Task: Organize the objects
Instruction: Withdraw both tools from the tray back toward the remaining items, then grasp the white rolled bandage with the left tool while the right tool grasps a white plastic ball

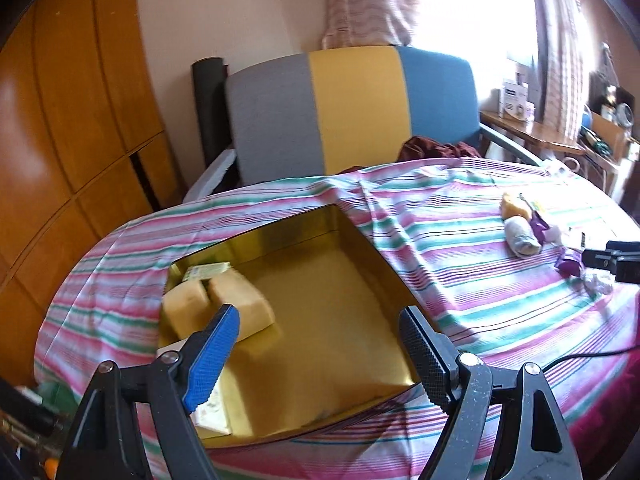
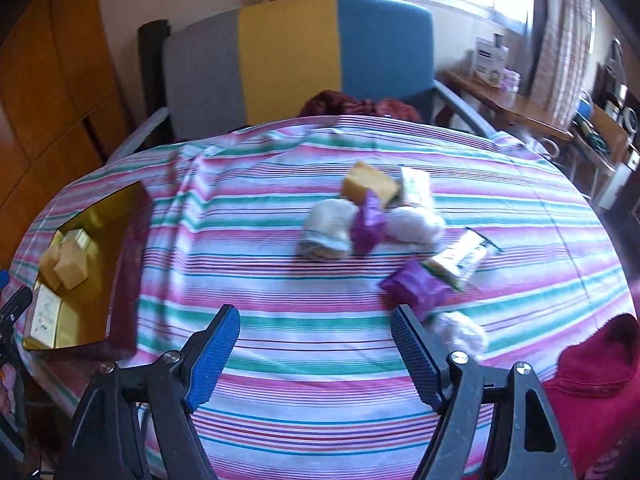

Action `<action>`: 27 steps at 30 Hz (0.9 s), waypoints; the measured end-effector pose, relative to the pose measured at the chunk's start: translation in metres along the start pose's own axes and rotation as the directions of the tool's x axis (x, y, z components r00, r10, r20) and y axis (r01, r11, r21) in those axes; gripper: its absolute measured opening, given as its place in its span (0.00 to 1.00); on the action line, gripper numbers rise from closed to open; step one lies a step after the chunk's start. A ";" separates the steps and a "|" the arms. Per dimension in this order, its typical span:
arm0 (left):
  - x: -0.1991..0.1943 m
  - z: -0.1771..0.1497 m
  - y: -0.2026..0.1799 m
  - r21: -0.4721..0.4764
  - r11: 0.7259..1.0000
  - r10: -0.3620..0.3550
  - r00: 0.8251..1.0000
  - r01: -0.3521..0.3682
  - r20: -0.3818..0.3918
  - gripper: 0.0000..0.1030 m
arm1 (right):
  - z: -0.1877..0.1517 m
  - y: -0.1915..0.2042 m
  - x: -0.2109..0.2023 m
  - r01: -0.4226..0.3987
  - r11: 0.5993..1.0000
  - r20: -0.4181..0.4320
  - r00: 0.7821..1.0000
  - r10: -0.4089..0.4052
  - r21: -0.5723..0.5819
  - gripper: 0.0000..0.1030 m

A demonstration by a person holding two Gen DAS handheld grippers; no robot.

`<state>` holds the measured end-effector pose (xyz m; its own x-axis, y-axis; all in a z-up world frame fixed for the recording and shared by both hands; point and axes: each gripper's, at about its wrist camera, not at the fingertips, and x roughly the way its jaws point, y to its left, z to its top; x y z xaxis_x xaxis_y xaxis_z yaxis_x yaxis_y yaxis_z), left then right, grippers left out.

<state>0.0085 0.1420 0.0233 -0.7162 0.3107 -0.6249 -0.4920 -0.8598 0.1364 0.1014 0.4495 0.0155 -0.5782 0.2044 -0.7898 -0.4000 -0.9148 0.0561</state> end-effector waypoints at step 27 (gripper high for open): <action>0.071 0.055 -0.154 0.123 0.937 -0.312 0.942 0.327 -0.124 0.73 | -0.018 -0.143 0.011 0.081 0.911 -0.049 0.997 -0.067 0.405 0.77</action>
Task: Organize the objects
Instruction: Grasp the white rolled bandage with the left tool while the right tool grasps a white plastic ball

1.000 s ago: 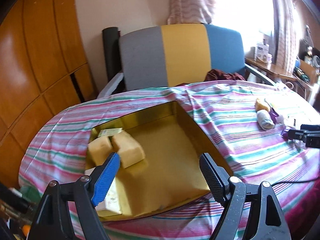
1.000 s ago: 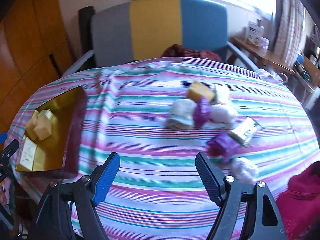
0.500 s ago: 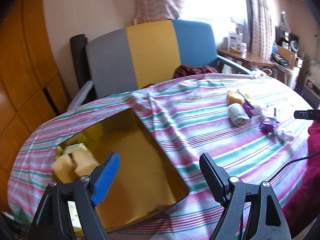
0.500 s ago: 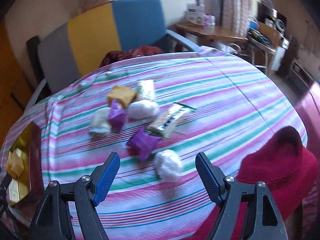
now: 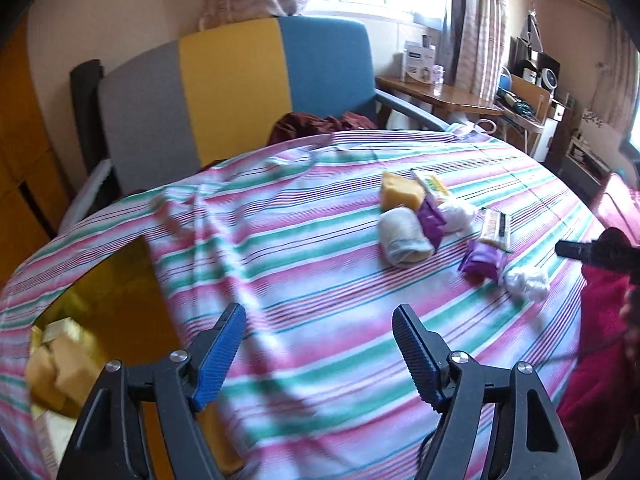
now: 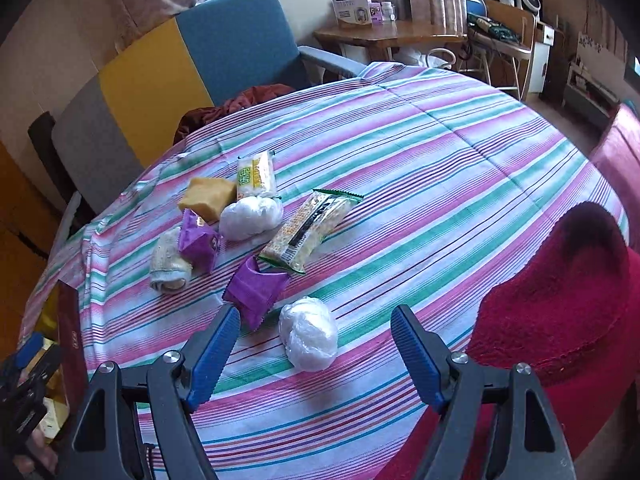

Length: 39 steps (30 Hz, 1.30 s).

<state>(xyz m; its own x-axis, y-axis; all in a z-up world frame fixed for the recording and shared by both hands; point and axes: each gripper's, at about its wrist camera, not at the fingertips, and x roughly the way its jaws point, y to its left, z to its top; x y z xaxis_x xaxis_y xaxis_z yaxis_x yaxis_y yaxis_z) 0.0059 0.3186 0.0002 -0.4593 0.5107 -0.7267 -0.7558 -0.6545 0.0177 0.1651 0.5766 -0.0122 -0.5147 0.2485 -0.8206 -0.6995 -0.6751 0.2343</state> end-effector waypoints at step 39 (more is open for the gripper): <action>0.118 0.010 -0.048 -0.041 0.982 -0.187 0.963 0.183 -0.196 0.48 | -0.001 -0.022 0.016 -0.206 0.966 -0.079 0.972 0.220 0.154 0.77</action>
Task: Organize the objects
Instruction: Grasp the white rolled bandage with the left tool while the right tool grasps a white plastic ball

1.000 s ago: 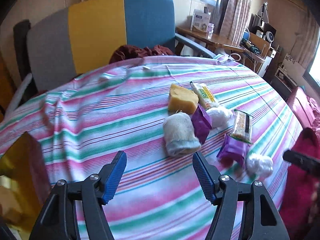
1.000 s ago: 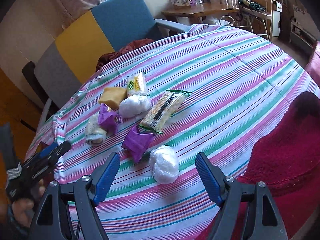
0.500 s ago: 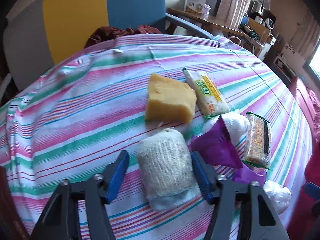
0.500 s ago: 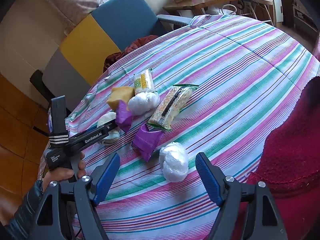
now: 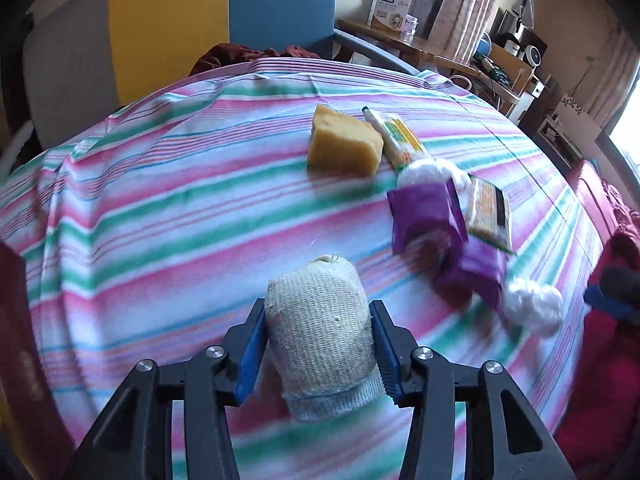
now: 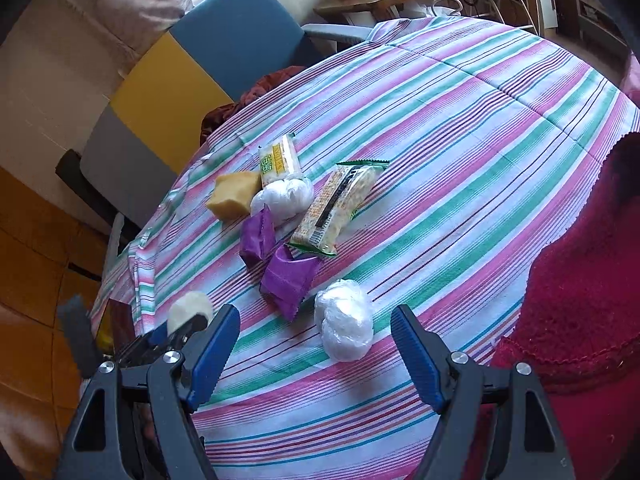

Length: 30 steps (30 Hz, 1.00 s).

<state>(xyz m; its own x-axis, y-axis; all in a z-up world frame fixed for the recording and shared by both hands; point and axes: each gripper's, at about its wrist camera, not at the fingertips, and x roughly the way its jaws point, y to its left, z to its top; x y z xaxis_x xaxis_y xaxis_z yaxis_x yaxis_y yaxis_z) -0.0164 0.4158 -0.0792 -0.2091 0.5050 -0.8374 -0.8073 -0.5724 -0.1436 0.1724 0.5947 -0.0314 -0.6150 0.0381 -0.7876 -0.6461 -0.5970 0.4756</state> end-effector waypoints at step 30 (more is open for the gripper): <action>-0.063 -0.051 0.017 -0.021 0.999 -0.026 0.996 0.028 0.082 0.48 | 0.009 0.018 0.064 0.292 0.918 -0.186 0.919 -0.347 -0.270 0.35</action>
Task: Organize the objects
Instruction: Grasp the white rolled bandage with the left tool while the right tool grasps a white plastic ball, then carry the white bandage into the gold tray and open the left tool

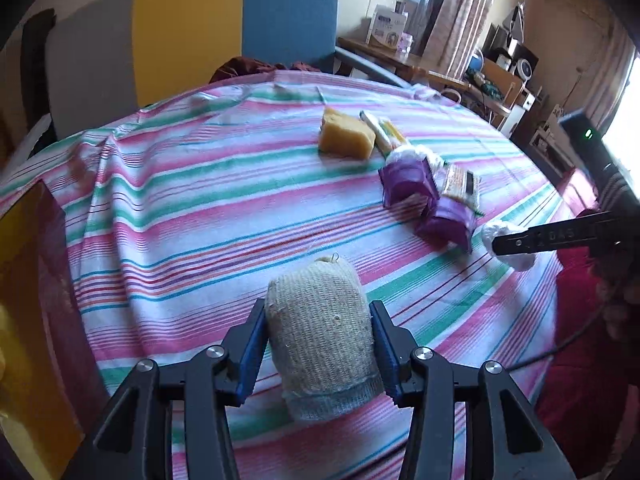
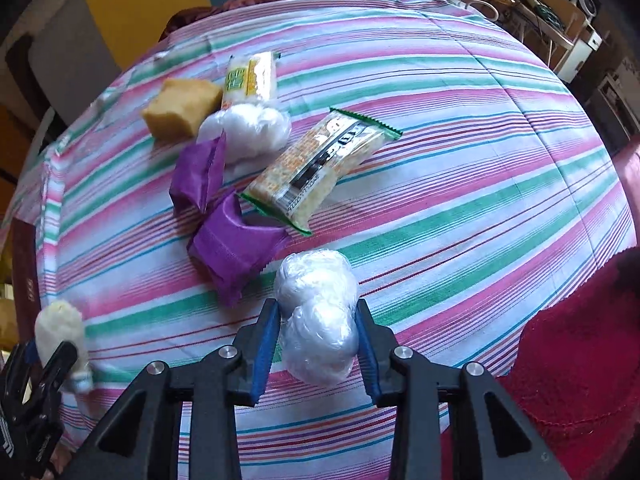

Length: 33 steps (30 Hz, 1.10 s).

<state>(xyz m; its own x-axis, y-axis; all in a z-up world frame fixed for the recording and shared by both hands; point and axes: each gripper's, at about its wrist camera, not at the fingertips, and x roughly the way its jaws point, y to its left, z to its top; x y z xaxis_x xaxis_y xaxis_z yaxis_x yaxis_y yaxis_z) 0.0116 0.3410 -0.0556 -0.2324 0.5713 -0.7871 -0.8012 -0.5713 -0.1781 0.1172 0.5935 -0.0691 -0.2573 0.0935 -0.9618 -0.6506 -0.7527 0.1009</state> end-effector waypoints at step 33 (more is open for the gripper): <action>-0.052 0.015 0.311 -0.432 0.803 0.401 0.908 -0.411 -0.118 0.50 | 0.001 0.002 -0.014 -0.121 0.992 0.079 0.990 0.119 0.029 0.35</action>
<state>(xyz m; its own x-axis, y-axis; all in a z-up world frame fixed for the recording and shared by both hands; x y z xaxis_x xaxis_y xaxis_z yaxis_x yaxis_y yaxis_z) -0.2341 0.1423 -0.0609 -0.4678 0.2203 -0.8559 -0.3100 -0.9478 -0.0745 0.1191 0.5912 -0.0554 -0.3886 0.0547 -0.9198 -0.6348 -0.7394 0.2242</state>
